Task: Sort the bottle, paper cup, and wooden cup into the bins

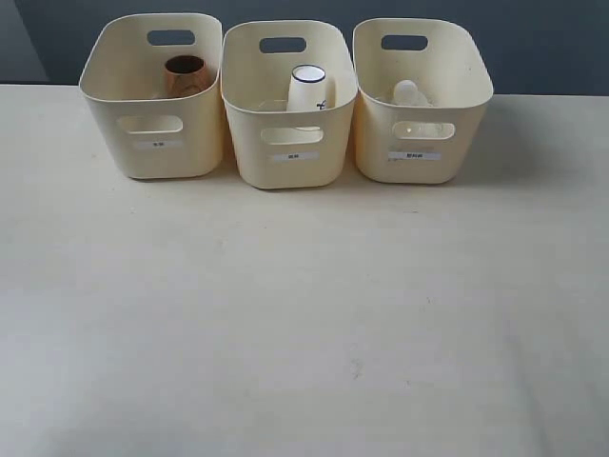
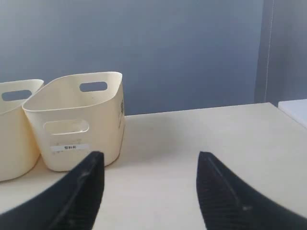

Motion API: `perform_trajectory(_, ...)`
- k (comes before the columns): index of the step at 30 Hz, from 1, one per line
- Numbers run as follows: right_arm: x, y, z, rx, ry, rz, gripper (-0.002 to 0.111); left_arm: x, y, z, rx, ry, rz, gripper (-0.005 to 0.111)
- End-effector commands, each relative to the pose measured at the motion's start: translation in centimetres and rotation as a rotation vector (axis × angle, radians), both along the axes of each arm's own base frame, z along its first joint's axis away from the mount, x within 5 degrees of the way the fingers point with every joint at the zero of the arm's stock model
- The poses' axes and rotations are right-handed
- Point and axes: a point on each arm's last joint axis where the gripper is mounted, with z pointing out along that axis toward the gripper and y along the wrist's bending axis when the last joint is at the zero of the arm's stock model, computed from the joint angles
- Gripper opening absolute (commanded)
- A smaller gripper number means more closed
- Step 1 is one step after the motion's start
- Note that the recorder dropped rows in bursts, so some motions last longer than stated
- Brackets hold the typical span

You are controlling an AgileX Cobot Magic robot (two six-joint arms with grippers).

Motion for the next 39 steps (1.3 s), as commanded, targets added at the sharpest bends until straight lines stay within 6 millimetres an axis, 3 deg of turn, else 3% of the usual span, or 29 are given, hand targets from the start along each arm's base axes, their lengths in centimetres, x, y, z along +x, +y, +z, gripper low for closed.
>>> perform_trajectory(1, -0.04, -0.03, 0.13, -0.06, -0.017, -0.002, 0.055, -0.03, -0.03, -0.01, -0.007, -0.004, -0.003, 0.0)
perform_trajectory(15, -0.05, 0.12, -0.22, 0.124, 0.013, 0.002, 0.055, -0.03, -0.03, -0.01, -0.007, -0.004, -0.003, 0.0)
perform_trajectory(39, -0.05, 0.12, -0.22, 0.124, 0.013, 0.002, 0.055, -0.03, -0.03, -0.01, -0.007, -0.004, -0.003, 0.0)
